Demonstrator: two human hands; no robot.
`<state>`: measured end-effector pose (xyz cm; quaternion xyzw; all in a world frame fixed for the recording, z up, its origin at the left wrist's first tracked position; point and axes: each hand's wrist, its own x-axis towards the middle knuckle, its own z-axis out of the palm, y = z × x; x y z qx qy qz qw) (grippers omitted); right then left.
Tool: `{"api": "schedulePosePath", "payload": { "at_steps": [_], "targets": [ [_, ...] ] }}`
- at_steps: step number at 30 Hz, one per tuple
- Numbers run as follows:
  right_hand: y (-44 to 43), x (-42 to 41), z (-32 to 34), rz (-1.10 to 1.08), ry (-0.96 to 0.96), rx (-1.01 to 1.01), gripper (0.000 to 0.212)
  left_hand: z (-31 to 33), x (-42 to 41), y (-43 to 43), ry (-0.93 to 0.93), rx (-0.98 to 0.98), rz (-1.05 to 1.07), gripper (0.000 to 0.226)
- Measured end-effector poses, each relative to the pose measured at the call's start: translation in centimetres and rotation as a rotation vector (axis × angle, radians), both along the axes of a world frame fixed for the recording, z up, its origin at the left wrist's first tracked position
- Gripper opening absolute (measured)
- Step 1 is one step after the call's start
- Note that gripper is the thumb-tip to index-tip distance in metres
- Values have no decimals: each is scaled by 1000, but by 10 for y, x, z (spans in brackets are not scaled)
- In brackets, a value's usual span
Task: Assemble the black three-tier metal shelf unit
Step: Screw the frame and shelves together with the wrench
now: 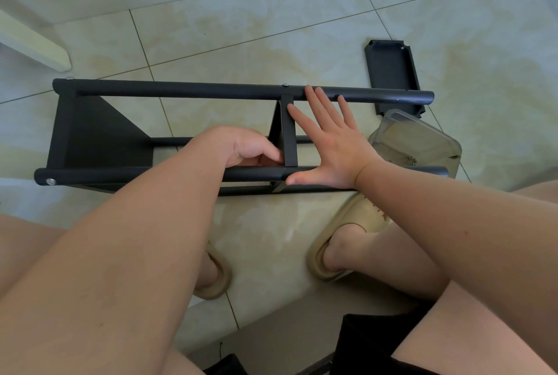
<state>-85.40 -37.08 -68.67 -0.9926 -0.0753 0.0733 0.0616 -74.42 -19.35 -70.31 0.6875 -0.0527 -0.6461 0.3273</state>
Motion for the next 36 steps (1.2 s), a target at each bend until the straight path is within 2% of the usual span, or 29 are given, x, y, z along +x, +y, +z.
{"api": "schedulePosePath", "payload": {
  "at_steps": [3,8,11,19,23,28,31,36],
  "targets": [
    [0,0,0,-1,-5,2,125,2,0,0,34,-7,44,19],
    [0,-1,0,-2,0,-4,125,4,-2,-3,-8,27,-80,16],
    [0,0,-1,1,-3,-1,125,3,-1,-1,3,32,-44,33],
    [0,-1,1,-1,-2,1,125,5,-1,-1,35,-3,31,16],
    [0,0,0,-4,1,0,125,2,0,-1,-19,24,-70,33],
    [0,0,1,-3,5,6,125,-1,1,0,1,8,25,31],
    [0,-1,0,-7,8,3,126,-2,1,-2,0,2,1,22],
    [0,0,0,-4,5,5,125,-4,2,0,-10,19,-78,38]
  ]
}}
